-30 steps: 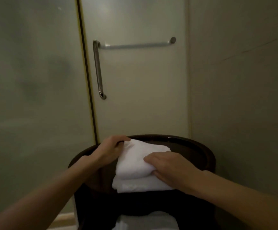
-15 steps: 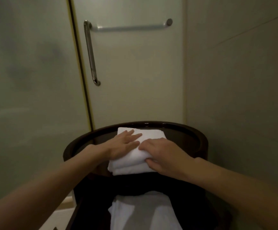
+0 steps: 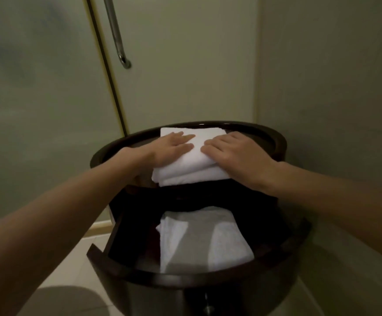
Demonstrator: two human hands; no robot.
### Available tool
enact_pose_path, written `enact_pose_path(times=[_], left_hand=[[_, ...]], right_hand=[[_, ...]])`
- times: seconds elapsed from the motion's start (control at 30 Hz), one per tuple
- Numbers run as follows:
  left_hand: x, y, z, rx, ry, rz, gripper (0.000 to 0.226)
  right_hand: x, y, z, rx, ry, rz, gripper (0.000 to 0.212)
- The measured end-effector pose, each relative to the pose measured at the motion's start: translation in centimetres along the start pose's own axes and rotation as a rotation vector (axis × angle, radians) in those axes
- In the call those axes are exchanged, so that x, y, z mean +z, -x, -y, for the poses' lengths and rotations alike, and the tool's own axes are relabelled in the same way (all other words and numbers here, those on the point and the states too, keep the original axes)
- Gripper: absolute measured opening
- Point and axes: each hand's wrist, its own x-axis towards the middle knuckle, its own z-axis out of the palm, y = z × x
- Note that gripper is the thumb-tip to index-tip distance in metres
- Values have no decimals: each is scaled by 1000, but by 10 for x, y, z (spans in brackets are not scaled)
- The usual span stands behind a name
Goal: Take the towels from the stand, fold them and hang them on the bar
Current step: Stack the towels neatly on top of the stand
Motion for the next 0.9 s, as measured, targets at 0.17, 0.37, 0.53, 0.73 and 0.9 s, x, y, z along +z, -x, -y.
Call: enact_pose_path(times=[0.17,0.37,0.53,0.73,0.9], left_hand=[[0,-1,-1,-12,12,-2,48],[1,0,-2,17,-2,-14,47],[1,-2,1,-8,-25,-6,49],[4,-5,5,-14,24,-37,47],[8,-5,9,-12,83,-46,47]], right_hand=[[-1,7,2,73,-121,79,52],[-19,18,17,-99,-280,-149,32],[-10,38,39,-132,-599,164,22],[27,48,61,-171,-484,814,43],[47,50,74,-216,-437,781,50]])
